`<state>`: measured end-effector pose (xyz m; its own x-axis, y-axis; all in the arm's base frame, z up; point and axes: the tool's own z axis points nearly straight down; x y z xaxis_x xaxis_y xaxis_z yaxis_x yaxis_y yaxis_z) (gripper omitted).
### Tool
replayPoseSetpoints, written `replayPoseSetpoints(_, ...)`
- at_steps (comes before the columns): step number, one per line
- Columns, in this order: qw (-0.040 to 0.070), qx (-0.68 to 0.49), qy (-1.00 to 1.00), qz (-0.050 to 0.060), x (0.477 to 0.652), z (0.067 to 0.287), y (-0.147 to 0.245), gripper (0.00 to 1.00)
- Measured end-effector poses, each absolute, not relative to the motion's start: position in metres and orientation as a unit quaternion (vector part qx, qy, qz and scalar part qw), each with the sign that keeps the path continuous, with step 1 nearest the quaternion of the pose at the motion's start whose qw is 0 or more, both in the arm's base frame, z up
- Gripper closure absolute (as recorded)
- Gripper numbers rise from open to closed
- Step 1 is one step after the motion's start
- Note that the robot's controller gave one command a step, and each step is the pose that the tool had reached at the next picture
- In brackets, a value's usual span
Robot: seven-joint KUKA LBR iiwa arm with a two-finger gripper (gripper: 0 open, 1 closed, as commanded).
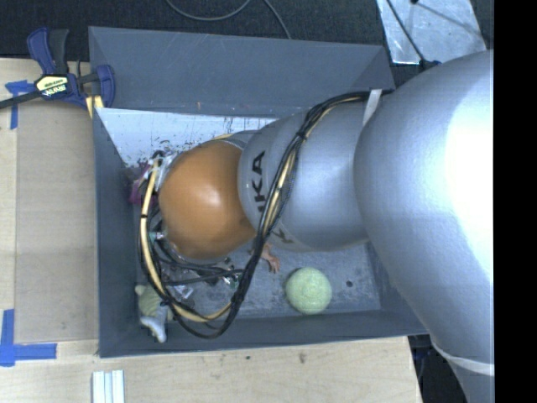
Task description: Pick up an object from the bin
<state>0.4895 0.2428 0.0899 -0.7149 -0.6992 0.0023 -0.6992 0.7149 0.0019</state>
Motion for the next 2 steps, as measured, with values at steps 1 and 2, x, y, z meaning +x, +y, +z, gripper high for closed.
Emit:
replayPoseSetpoints(1, 0.002, 0.377, -0.926, 0.000, 0.490, 0.108, 0.243, 1.00)
replayPoseSetpoints(2, 0.000, 0.377, -0.926, -0.001, 0.490, 0.129, 0.243, 1.00)
